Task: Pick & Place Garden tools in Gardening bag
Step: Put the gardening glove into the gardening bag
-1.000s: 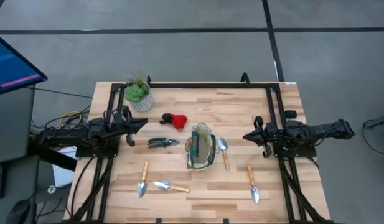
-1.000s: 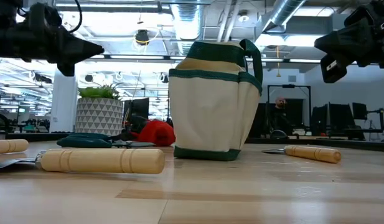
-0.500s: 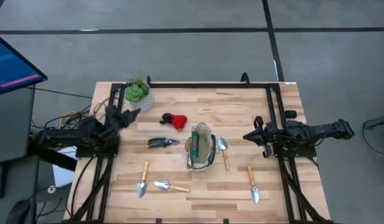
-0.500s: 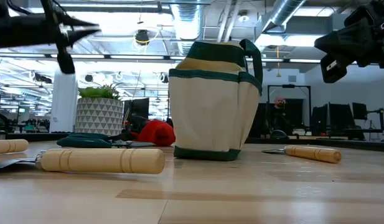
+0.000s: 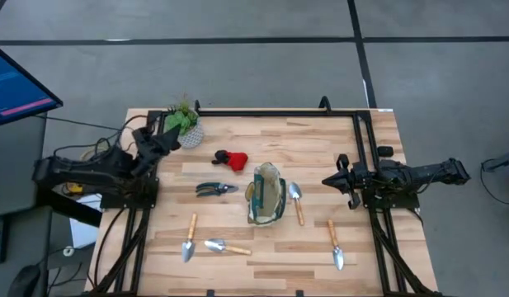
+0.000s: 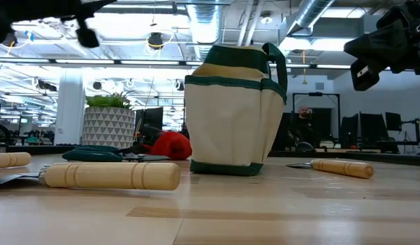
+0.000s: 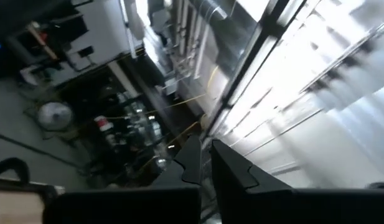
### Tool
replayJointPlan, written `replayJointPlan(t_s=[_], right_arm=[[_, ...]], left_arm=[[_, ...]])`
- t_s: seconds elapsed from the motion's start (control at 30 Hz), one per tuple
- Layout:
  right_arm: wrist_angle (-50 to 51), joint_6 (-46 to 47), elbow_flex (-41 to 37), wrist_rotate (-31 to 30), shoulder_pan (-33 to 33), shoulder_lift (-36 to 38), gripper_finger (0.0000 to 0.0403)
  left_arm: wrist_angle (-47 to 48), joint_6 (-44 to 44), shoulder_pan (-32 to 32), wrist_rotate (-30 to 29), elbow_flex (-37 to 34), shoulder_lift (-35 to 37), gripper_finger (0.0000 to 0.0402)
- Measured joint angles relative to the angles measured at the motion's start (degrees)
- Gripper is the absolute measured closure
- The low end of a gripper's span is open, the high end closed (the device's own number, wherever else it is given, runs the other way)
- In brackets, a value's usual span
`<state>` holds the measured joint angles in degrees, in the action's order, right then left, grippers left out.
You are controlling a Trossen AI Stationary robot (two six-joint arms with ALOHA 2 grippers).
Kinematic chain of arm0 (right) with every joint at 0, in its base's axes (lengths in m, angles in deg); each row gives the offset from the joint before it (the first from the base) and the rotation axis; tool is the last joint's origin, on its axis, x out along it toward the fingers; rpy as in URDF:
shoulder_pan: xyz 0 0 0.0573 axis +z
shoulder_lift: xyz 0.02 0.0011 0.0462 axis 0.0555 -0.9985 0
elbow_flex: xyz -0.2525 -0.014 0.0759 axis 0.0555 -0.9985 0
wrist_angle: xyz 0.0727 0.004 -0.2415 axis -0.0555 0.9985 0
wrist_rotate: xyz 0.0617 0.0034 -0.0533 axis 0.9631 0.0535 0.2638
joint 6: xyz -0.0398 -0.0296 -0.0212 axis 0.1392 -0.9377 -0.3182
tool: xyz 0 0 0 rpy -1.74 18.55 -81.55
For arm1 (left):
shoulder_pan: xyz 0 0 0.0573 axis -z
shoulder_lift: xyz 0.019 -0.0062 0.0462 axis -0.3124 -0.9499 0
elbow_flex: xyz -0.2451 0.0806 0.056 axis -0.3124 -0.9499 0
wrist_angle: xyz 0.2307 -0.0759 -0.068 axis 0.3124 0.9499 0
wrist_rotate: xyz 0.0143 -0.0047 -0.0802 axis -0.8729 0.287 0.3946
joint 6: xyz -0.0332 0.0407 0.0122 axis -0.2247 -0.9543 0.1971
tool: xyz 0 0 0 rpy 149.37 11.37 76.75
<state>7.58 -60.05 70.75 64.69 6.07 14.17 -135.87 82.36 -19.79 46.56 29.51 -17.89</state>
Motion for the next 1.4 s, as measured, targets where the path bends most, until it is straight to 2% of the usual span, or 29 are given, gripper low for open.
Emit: replayJointPlan(t_s=[0.1, 0.23, 0.4, 0.53, 0.7, 0.8, 0.97, 1.23, 1.4], right_arm=[[-0.02, 0.0, 0.0, 0.0, -0.01, 0.0, 0.0397], [-0.02, 0.0, 0.0, 0.0, 0.0, 0.0, 0.0397], [-0.02, 0.0, 0.0, 0.01, 0.0, 0.0, 0.0397], [-0.02, 0.0, 0.0, 0.0, 0.0, 0.0, 0.0397], [-0.02, 0.0, 0.0, 0.0, 0.0, 0.0, 0.0397], [-0.02, 0.0, 0.0, 0.0, -0.02, 0.0, 0.0397], [-0.02, 0.02, 0.0, 0.0, -0.02, 0.0, 0.0397], [-0.02, 0.0, 0.0, 0.0, -0.02, 0.0, 0.0397], [-0.02, 0.0, 0.0, 0.0, -0.02, 0.01, 0.0397]], left_arm=[[0.26, -5.0, -0.06, 2.93, 6.66, -9.37, 0.0392], [0.23, -12.27, -0.62, 14.6, 17.92, -20.44, 0.036], [2.57, -22.6, -0.72, 27.79, 33.51, -31.51, 0.0295], [19.02, -30.92, -0.72, 31.52, 44.5, -36.48, 0.0236], [50.61, -38.15, -2.71, 27.2, 54.19, -39.98, 0.0179], [61.49, -38.23, -5.64, 25.34, 56.24, -41.79, 0.0165], [70.77, -40.62, -9.7, 26.91, 56.24, -45.12, 0.016], [81.87, -52.33, -13.8, 29.86, 56.26, -53.49, 0.016], [84.98, -59.13, -15.88, 30.01, 56.26, -59.29, 0.016]])
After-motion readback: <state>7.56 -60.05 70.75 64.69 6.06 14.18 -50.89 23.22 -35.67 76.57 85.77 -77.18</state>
